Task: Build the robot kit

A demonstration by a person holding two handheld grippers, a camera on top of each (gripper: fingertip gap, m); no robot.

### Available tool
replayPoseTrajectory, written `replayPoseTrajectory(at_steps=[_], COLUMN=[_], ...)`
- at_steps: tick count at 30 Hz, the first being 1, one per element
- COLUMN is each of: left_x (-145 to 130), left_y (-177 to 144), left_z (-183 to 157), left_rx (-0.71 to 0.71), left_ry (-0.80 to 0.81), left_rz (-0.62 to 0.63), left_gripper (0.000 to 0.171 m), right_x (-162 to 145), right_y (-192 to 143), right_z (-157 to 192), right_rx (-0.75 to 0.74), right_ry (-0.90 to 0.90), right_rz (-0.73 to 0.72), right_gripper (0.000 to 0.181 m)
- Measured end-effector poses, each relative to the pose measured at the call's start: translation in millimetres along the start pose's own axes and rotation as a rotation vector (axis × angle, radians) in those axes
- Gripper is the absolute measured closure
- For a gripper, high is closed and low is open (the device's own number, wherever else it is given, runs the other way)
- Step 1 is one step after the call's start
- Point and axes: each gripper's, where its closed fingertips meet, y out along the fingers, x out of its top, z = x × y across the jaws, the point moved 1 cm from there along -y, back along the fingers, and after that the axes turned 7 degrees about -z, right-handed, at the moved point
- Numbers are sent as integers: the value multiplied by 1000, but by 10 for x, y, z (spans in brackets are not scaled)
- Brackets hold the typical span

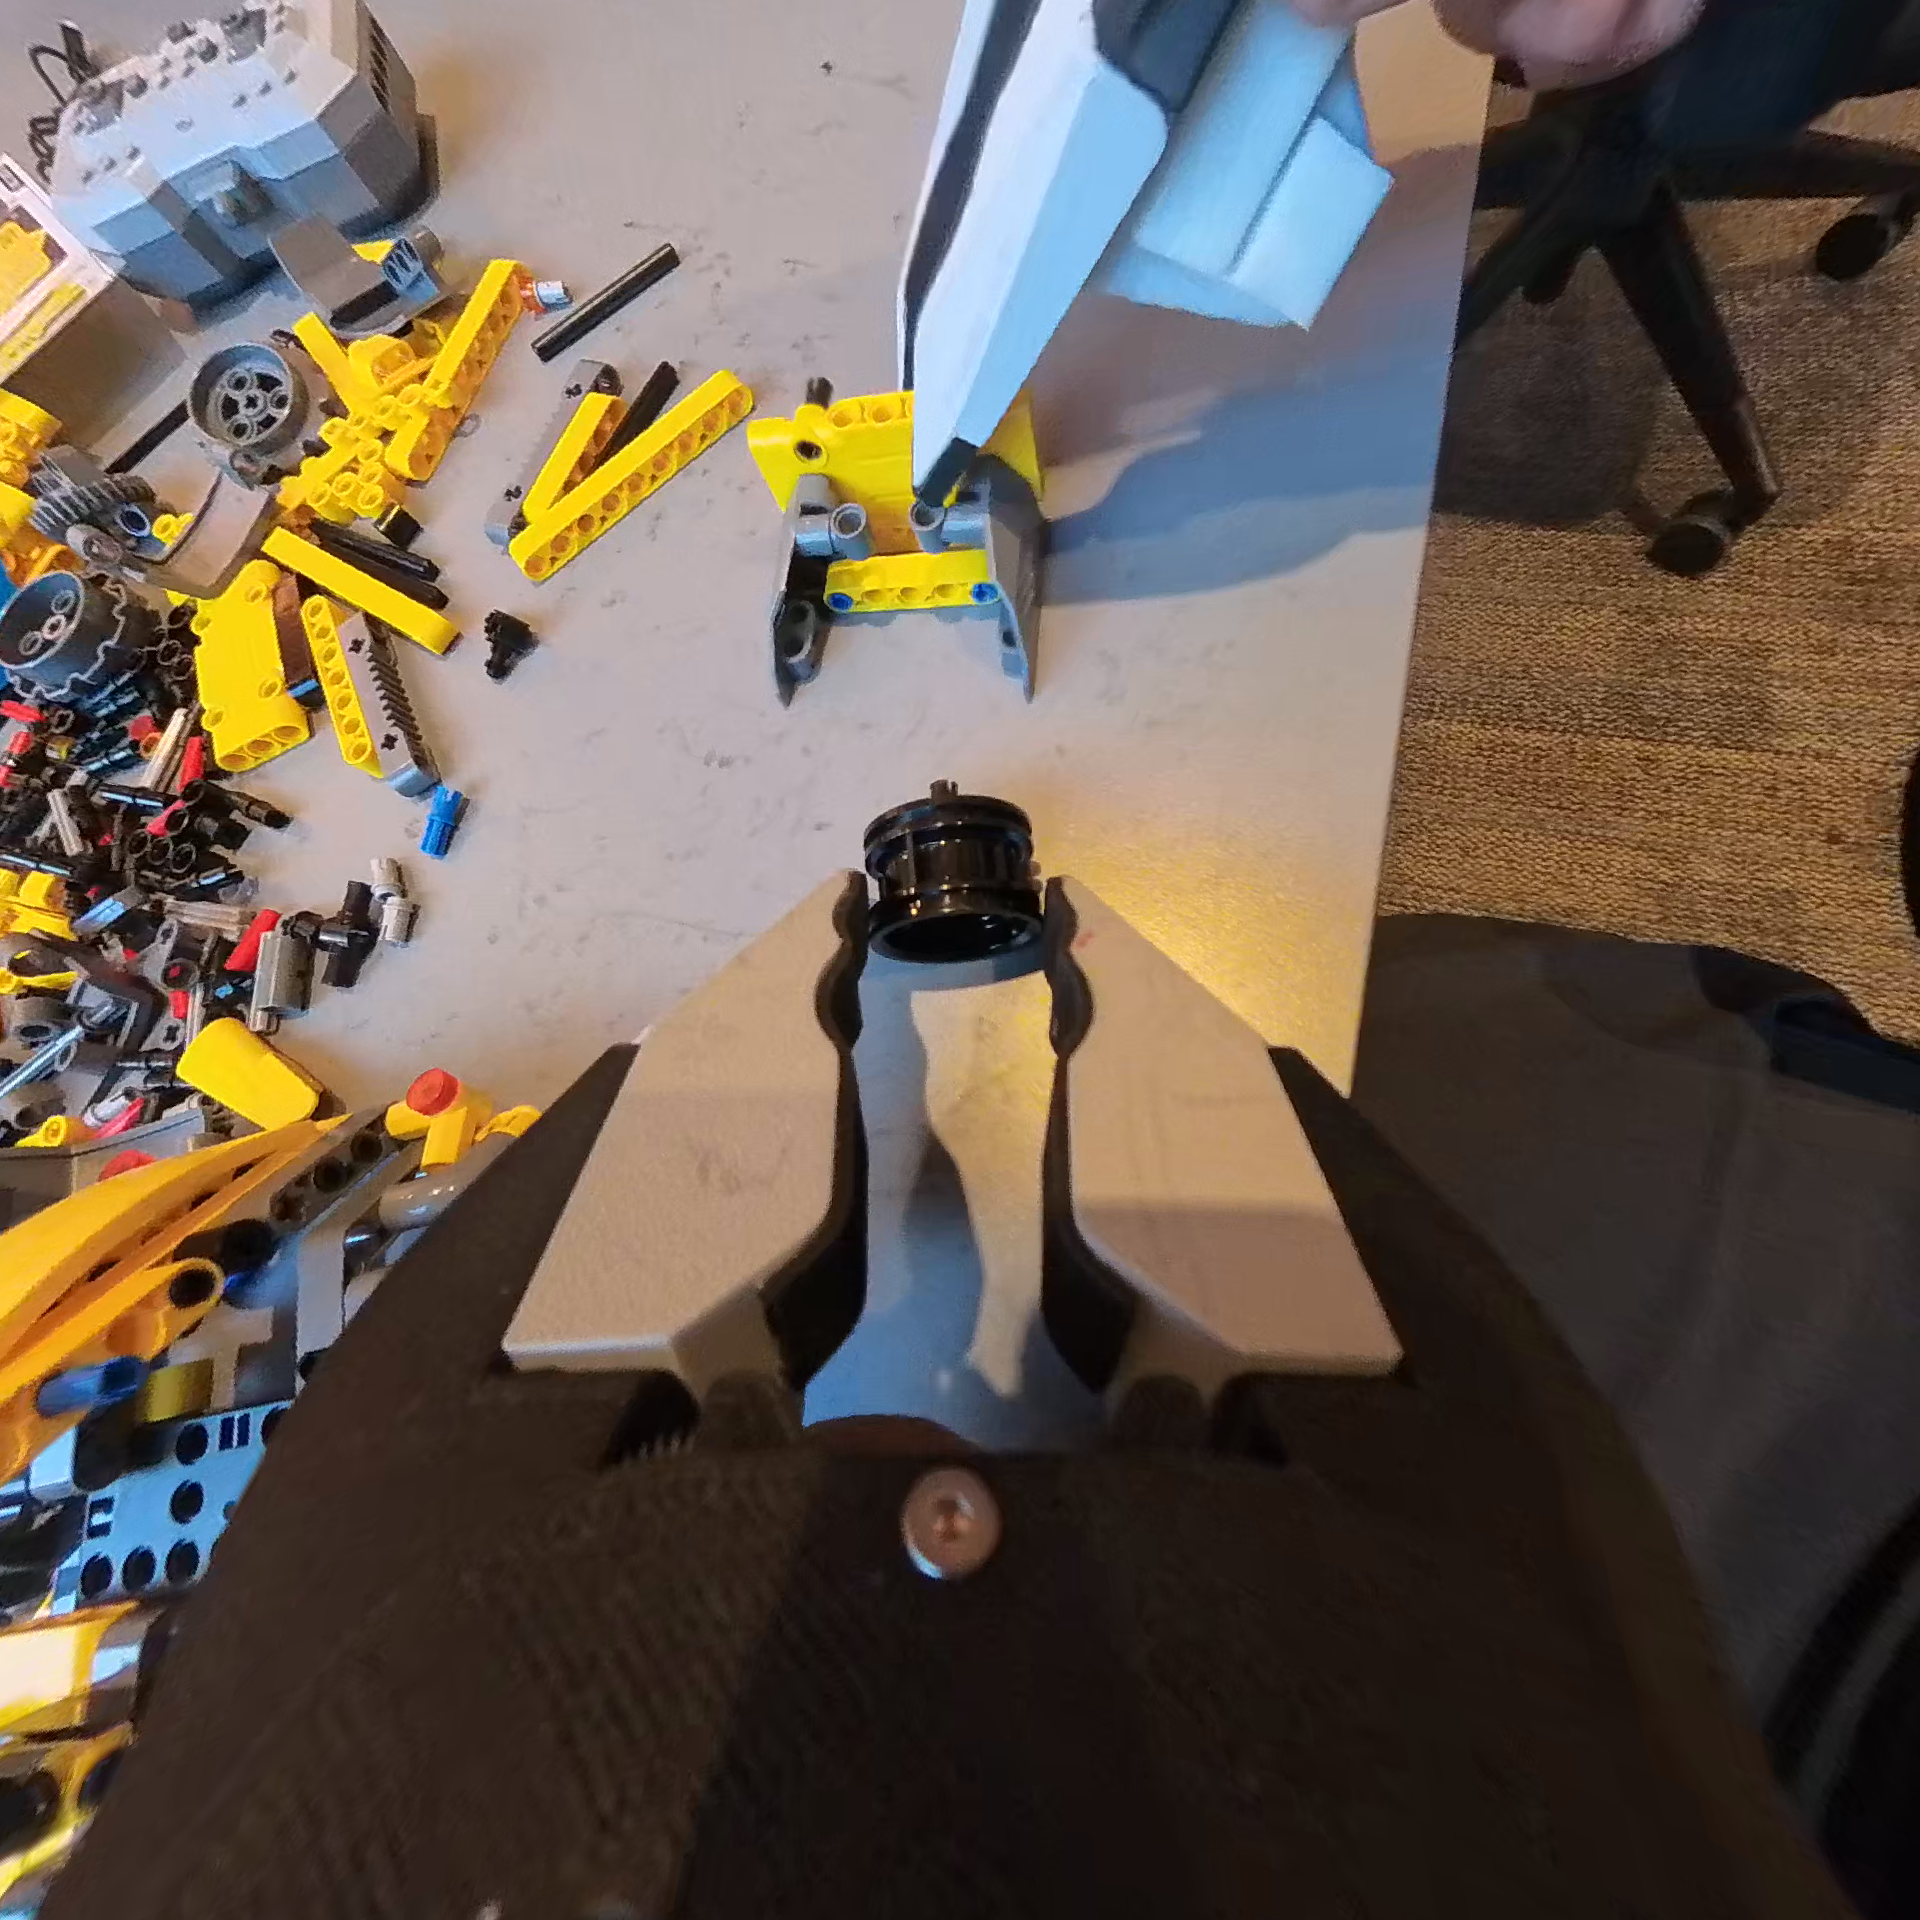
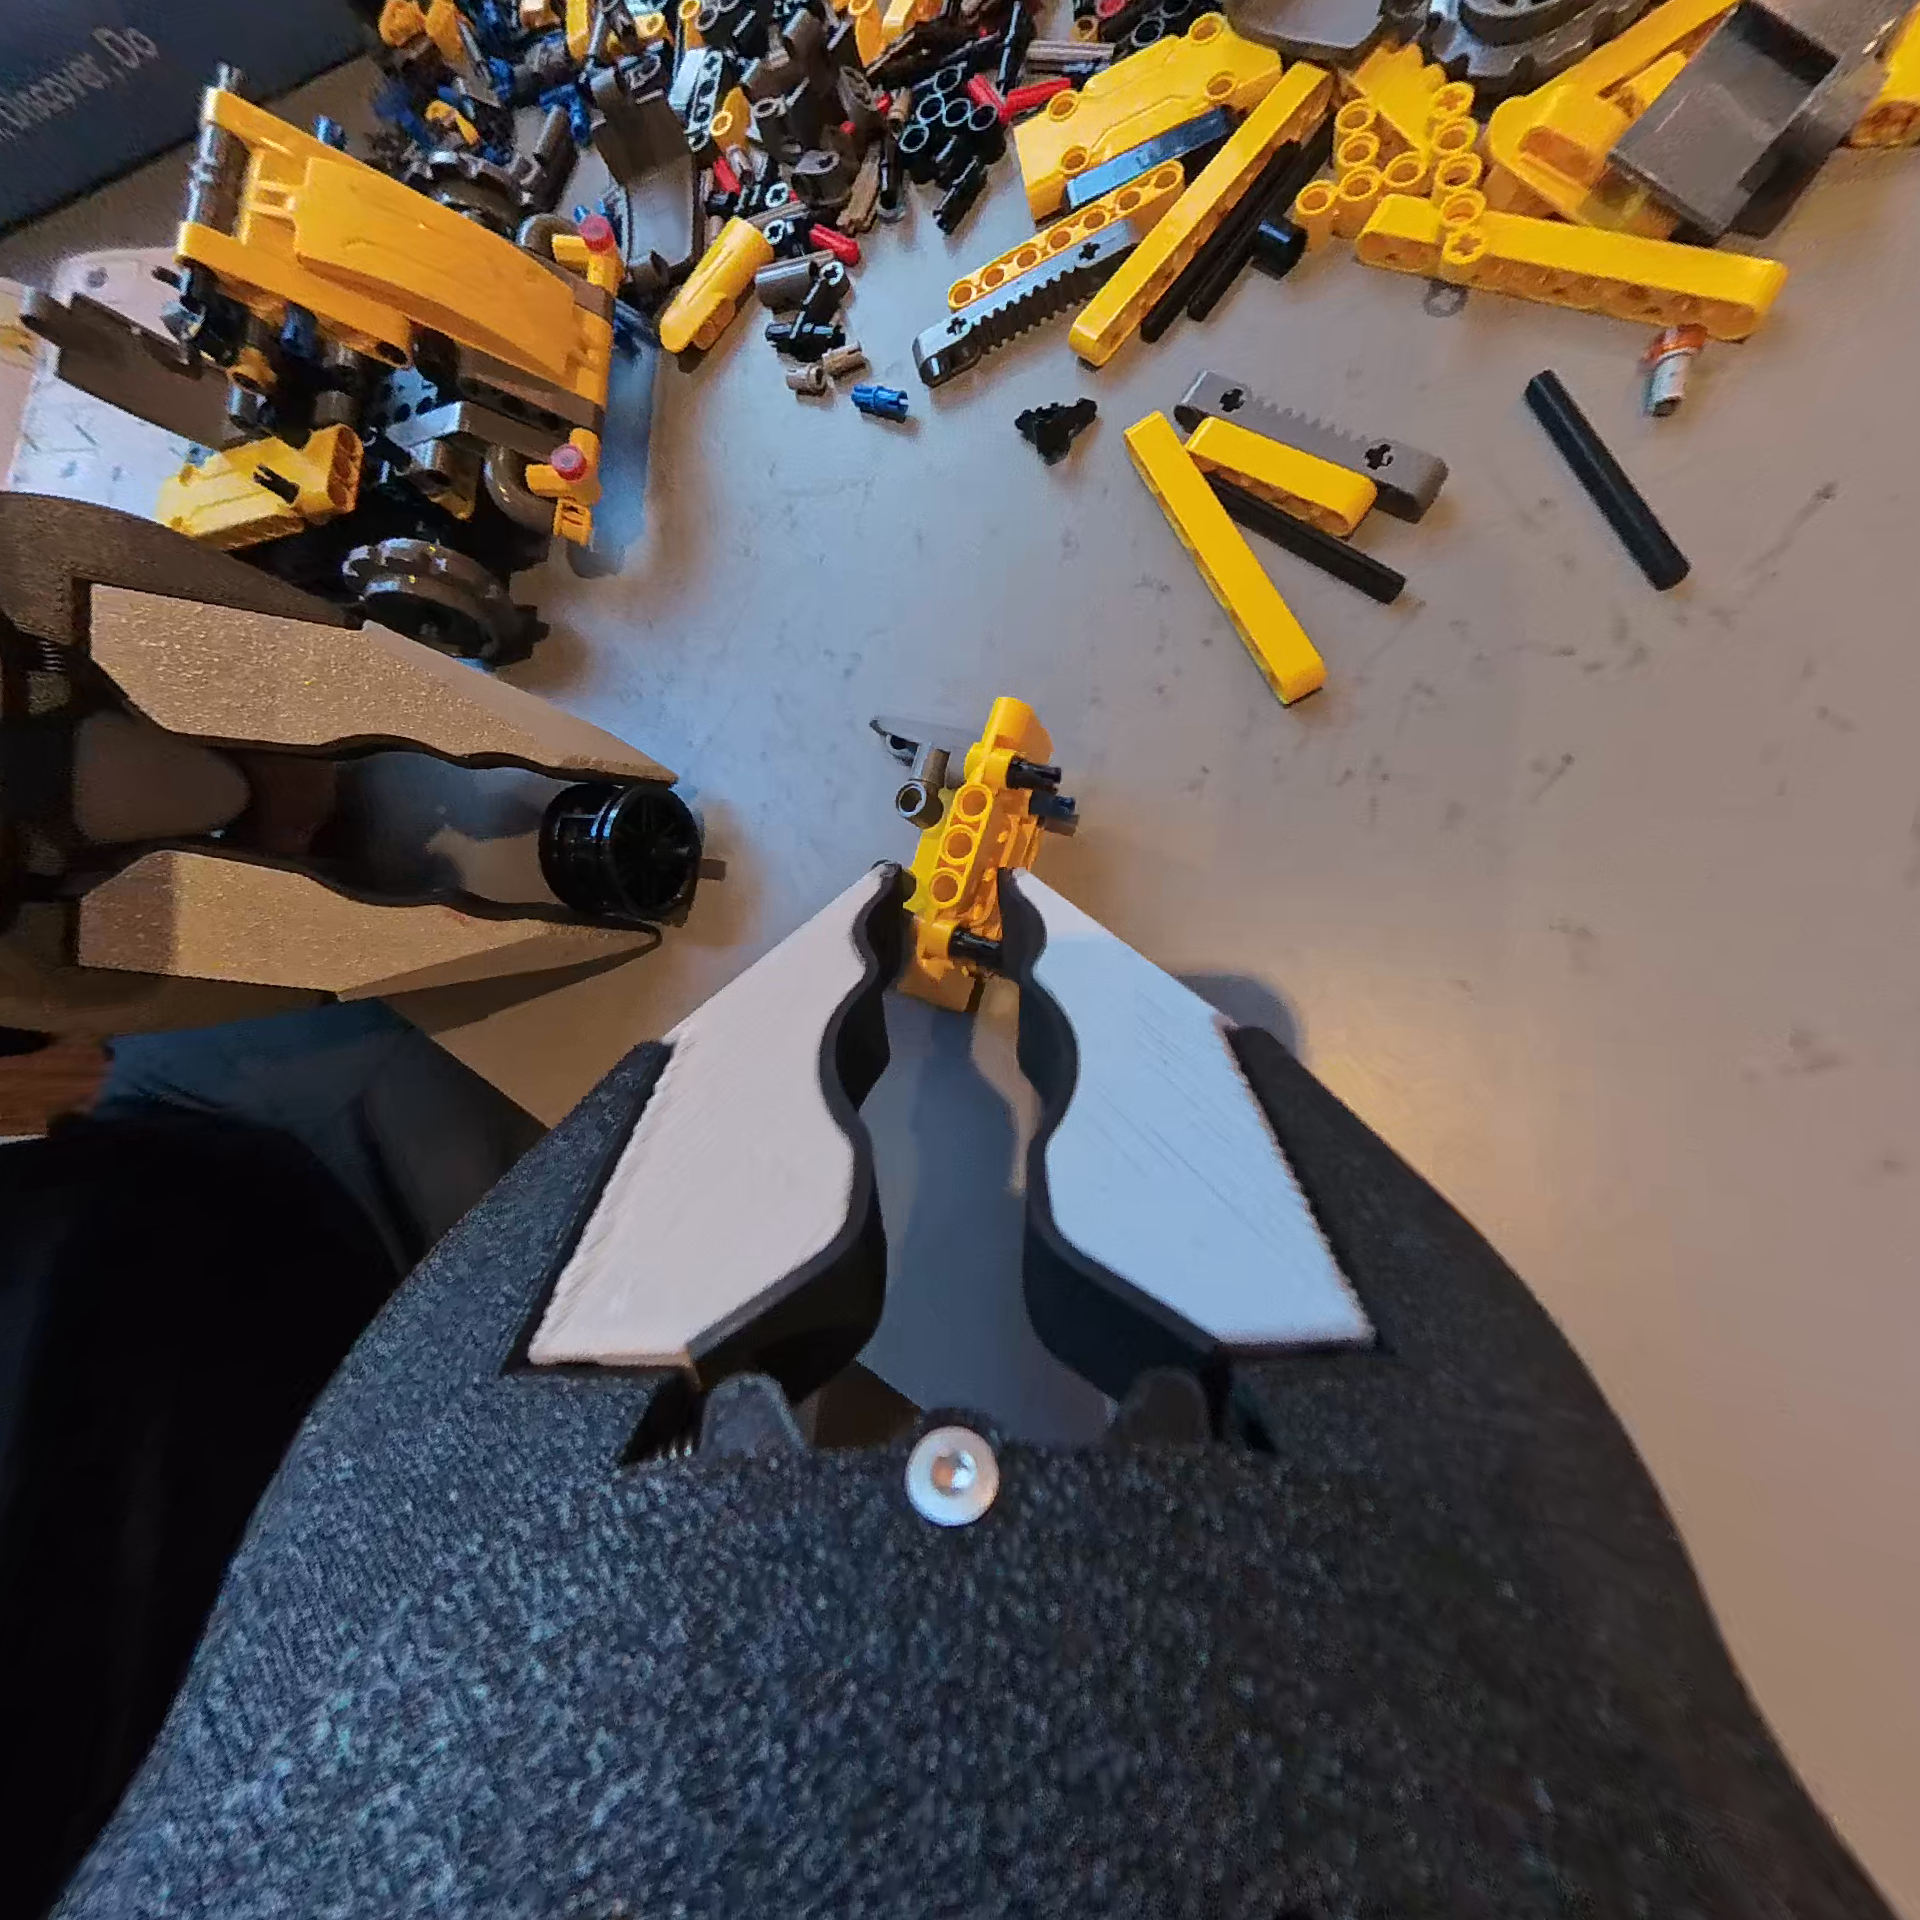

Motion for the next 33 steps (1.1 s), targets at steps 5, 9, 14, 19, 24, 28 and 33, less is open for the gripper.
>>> replayPoseTrajectory(at_steps=[5, 9, 14, 19, 24, 28, 33], left_x=[-4, -3, -3, -3, -9, -9, -1], left_y=[2, -2, -10, -30, -27, -27, -32], left_z=[5, -10, -24, -41, -48, -43, -52], left_rx=[-14, -22, -24, -5, -35, -33, -7], left_ry=[-21, -11, 7, 63, 30, 28, 85], left_rz=[0, -3, -7, -17, -13, -12, -19], left_gripper=[140, 140, 140, 140, 140, 140, 140], right_x=[-6, 25, -74, -111, -121, -110, -149], right_y=[10, -29, 39, 85, 85, 64, 62], right_z=[84, 236, 359, 442, 457, 490, 488], right_rx=[83, 204, 258, 316, 346, 365, 374], right_ry=[26, 78, 89, 128, 151, 169, 143], right_rz=[0, -16, 50, 75, 84, 95, 128], right_gripper=[170, 172, 172, 172, 172, 172, 172])
